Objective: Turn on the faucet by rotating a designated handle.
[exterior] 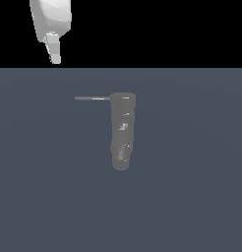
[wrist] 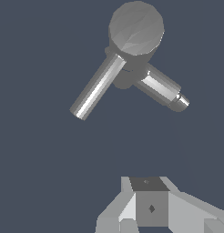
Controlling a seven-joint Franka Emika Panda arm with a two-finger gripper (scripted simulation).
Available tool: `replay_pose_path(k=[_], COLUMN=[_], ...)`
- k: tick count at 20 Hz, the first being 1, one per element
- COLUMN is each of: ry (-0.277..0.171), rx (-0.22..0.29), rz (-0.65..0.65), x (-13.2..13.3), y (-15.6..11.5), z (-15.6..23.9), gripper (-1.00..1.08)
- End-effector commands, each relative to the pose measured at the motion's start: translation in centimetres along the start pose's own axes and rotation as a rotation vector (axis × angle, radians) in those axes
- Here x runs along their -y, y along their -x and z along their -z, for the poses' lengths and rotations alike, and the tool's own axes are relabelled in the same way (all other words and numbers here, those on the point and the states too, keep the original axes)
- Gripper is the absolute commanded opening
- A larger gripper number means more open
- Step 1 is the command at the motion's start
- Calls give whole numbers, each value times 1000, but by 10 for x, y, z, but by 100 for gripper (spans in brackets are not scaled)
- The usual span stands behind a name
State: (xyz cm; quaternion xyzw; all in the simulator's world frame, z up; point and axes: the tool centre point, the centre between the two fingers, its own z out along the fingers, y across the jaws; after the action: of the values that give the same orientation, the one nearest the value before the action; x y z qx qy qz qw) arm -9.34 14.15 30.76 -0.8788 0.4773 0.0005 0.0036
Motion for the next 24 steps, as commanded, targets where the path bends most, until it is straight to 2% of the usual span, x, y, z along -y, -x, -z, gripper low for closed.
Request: replay_pose_path(k=[1, 12, 24], ry=[-1, 0, 3], rx=[0, -1, -6], rz=[-51, -268, -511], x=[10, 51, 87], y=[-4, -30, -70], z=[-9, -46, -87], gripper=[-100, -100, -100])
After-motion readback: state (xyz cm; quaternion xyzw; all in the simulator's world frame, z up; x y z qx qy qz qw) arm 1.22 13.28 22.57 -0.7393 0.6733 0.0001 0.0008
